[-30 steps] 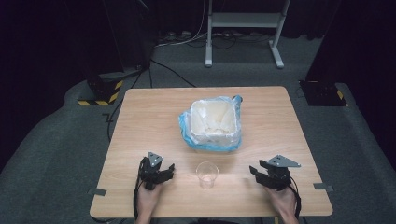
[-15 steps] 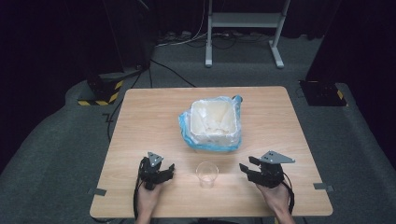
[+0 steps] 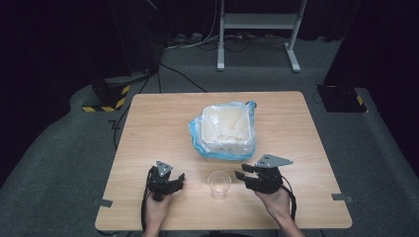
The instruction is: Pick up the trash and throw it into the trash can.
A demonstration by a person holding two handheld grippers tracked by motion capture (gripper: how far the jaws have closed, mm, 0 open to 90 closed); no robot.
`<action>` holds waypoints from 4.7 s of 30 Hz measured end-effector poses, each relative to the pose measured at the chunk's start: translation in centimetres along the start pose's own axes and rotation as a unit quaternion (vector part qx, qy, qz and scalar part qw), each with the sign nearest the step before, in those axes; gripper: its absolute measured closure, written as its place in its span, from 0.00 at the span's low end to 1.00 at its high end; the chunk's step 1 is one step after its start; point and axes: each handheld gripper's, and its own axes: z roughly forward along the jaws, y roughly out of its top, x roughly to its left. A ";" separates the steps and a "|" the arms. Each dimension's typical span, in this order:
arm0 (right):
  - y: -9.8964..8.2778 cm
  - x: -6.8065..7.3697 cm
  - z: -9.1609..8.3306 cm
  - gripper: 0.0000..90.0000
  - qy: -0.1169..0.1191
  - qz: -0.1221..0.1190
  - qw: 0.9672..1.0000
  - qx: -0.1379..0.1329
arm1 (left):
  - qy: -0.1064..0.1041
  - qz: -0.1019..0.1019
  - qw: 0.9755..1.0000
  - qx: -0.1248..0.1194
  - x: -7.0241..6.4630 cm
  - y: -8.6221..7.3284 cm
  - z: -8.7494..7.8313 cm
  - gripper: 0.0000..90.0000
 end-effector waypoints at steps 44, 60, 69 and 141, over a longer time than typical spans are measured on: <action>2.2 1.3 1.6 0.96 0.061 -0.009 0.998 0.019 | 0.000 0.000 1.000 0.000 0.0 0.0 0.0 0.33; 4.2 -0.4 -1.2 0.97 0.035 -0.006 0.999 -0.010 | 0.000 0.000 1.000 0.000 0.0 0.0 0.0 0.33; 5.8 -1.2 -2.7 0.97 0.024 -0.007 0.999 -0.022 | 0.000 0.000 1.000 0.001 0.0 0.0 0.0 0.33; 14.6 -4.3 -4.8 0.97 -0.001 0.005 0.997 -0.079 | -0.001 0.000 1.000 0.001 0.0 0.0 0.0 0.33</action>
